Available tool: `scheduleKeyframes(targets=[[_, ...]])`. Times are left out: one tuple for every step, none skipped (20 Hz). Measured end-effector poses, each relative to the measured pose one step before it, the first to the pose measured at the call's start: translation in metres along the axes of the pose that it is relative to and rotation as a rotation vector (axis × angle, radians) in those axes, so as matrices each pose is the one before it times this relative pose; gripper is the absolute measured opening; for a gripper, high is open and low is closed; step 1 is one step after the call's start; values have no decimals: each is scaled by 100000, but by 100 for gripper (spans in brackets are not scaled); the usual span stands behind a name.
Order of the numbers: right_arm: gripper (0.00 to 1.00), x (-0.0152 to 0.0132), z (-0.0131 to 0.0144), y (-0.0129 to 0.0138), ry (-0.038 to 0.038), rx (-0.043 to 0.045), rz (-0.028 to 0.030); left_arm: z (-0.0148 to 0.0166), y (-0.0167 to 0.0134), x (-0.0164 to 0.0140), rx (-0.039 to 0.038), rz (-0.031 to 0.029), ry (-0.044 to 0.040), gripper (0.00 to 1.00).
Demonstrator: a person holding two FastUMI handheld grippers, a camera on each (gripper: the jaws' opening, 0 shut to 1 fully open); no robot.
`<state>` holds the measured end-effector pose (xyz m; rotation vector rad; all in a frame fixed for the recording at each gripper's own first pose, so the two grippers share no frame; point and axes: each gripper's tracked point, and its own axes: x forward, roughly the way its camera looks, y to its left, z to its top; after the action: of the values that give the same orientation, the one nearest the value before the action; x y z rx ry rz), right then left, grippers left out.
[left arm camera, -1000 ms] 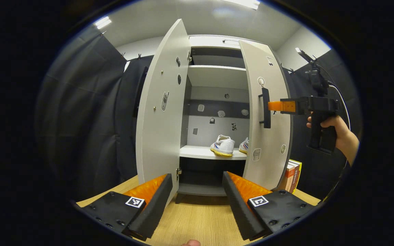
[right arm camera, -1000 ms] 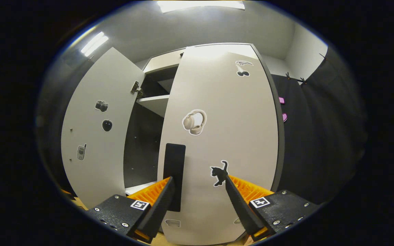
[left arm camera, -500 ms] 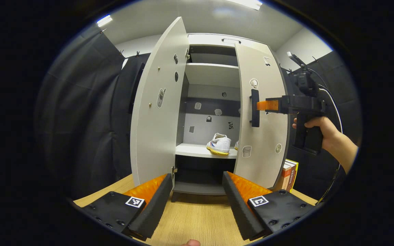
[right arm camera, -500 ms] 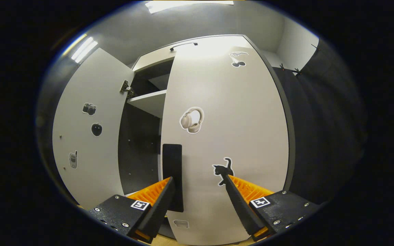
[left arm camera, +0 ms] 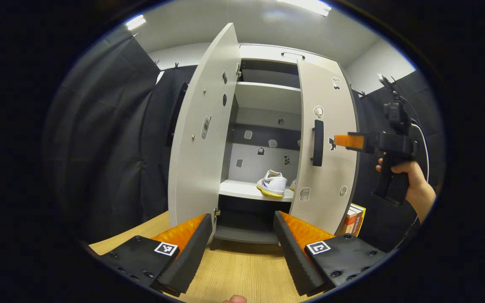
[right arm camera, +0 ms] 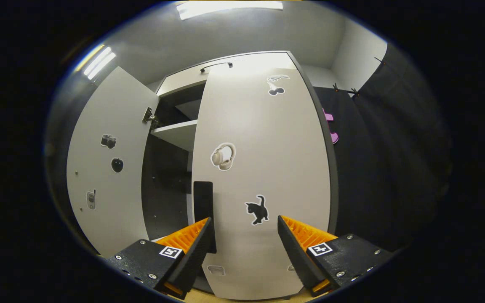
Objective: Grab one shoe with the right hand and put it into the shoe cabinet, grab the other shoe with the left hand and put it into the shoe cabinet; then close the right door with the right hand and the left door with the left hand.
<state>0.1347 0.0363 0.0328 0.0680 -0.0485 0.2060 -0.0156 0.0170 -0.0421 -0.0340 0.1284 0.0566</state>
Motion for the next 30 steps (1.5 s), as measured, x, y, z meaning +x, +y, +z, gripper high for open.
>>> scheduleKeyframes(targets=[[93,-1433,-448,-444,271,-870,-783,519,174,78,-405,249,-503,94],[93,-1471,-698,-458,657,-981,-891,397,251,-161,-477,180,-529,94],[93,-1547,-794,-461,1324,-332,-1187,421,225,-40,-119,563,-343,95],[93,-1554,-782,-346,834,449,-638,363,331,132,168,893,-637,94],[93,-1529,-657,-242,16,451,-461,386,234,29,443,766,-797,95],[93,-1482,-617,-441,-360,68,-1330,338,239,126,525,826,-1041,95],[93,-1600,-856,-427,211,420,-1492,305,171,90,533,719,-955,95],[93,-1697,-1053,-116,586,692,-34,136,31,-167,455,547,-545,94],[93,-1695,-1237,-110,690,-441,-789,81,45,75,343,531,-121,94],[93,-1483,-1472,-529,1814,-892,-2041,85,-15,98,-12,434,-237,94],[93,-1413,-1567,-254,2725,-836,-992,91,-95,-32,-515,88,-191,94],[93,-989,-1389,-122,2965,-651,-469,432,-46,56,-1558,-145,-875,94],[93,-762,-929,-82,2606,-610,100,837,-36,-124,-3009,-542,-1092,95],[93,1206,-710,113,1509,-865,93,1162,45,88,-3612,-1184,-1331,95],[93,504,-109,473,72,-1148,-649,1451,591,150,-2677,-167,-1101,96],[93,93,80,3,-356,-1324,-45,1638,1519,189,-1585,2682,-1151,95],[93,212,223,191,-674,-607,718,1630,1969,256,-504,3874,-875,95],[93,178,258,150,-701,-164,599,1663,2377,464,528,4944,-1378,95],[93,35,175,113,-469,108,633,1583,2526,729,1808,5162,-1795,95],[93,86,225,111,-558,170,534,1361,2578,1038,2243,5478,-1980,95],[93,114,212,147,-495,314,610,952,1970,1415,1920,2735,-1245,94],[93,133,156,88,-507,275,566,426,1192,1343,1976,2100,-518,94],[93,97,168,28,-335,378,334,-28,1099,1512,1667,1880,24,96],[93,21,29,-71,-30,492,-40,-435,985,1579,916,1020,706,96],[93,25,60,-52,-43,333,-53,-495,120,1420,-239,-1144,1287,96],[94,60,172,-186,-387,35,-505,-479,-381,1346,-978,-1970,1249,96],[94,41,123,-257,-221,-464,-712,-617,-461,960,-1712,-1688,1239,94],[94,65,121,-272,-109,-856,-727,-605,-232,735,-803,-948,1000,99],[94,71,150,-194,-119,-772,-588,-191,-162,496,401,-360,211,97],[94,105,66,-190,13,-350,-546,6,-212,341,919,-278,-419,96]])
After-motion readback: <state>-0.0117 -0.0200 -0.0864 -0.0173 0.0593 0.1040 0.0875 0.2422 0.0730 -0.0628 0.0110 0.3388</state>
